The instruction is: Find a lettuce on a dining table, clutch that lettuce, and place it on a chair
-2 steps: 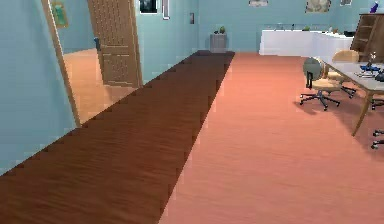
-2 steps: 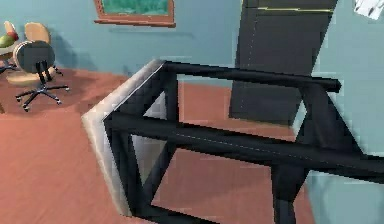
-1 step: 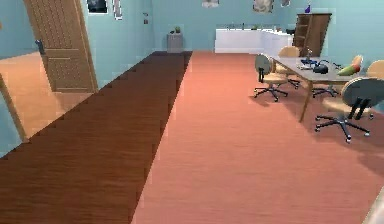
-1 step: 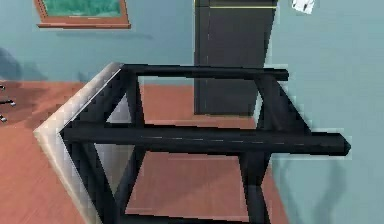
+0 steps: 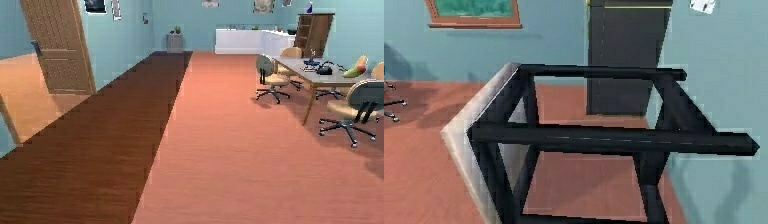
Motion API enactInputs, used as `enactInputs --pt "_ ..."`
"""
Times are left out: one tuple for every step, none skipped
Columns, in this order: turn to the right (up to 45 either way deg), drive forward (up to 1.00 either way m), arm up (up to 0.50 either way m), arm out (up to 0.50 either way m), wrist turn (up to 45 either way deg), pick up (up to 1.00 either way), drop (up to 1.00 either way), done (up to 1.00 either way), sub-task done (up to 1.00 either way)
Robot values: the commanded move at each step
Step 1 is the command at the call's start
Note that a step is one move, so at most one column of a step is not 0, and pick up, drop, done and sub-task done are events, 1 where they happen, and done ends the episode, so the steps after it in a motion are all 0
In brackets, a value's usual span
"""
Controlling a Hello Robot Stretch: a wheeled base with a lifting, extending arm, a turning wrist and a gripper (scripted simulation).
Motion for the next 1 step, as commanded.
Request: enactInputs --pt "9.0 0.00 0.00 0.00 0.0 0.00 0.00 0.00 0.00"
